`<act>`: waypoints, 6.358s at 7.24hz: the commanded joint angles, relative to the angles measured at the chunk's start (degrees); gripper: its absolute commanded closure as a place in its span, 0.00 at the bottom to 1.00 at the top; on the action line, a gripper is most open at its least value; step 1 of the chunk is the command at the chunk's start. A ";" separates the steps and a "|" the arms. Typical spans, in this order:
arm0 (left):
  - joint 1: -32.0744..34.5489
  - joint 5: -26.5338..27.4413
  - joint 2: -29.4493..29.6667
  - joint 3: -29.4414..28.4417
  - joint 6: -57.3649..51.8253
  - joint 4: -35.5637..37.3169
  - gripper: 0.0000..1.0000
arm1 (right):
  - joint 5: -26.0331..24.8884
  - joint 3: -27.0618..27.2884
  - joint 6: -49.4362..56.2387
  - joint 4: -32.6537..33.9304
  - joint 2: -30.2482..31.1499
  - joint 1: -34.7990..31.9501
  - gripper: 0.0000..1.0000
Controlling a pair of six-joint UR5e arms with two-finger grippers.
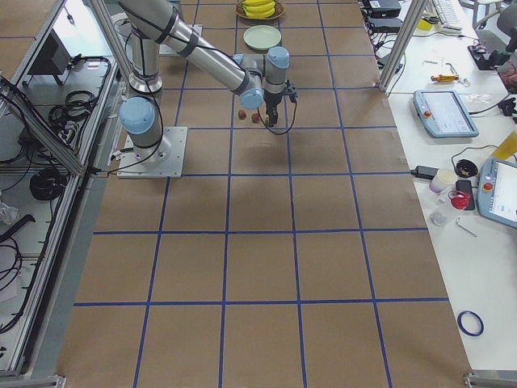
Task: Collect all strawberries into plate
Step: 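Lower the right gripper and grasp the farthest red strawberry, then carry the strawberry toward the plate and release it midway on the table, then return the right gripper and grasp the next strawberry, then carry the strawberry and release it beside the first one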
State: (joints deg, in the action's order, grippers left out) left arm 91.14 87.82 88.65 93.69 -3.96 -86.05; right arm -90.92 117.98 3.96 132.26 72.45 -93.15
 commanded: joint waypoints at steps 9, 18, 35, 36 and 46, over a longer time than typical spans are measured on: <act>0.09 0.07 0.12 0.00 0.00 0.00 0.00 | 4.96 -8.73 -18.01 0.80 0.15 -11.67 0.95; 0.26 0.16 -0.06 0.09 0.00 0.00 0.00 | 1.98 -14.01 -39.11 5.90 -9.87 -25.67 0.00; 0.44 0.33 -0.06 1.41 0.00 0.26 0.00 | -1.19 4.54 -17.84 1.41 3.05 -5.11 1.00; 0.53 0.33 -0.14 1.32 0.00 0.26 0.00 | -0.58 3.84 -18.10 3.77 3.05 -5.11 1.00; 0.53 0.24 0.12 1.32 0.09 0.44 0.00 | 6.28 -18.05 -47.29 3.97 -13.29 -30.86 1.00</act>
State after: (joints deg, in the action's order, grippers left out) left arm 91.67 88.10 88.82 95.02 -3.81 -85.62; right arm -84.54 101.75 -42.71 136.22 61.56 -122.71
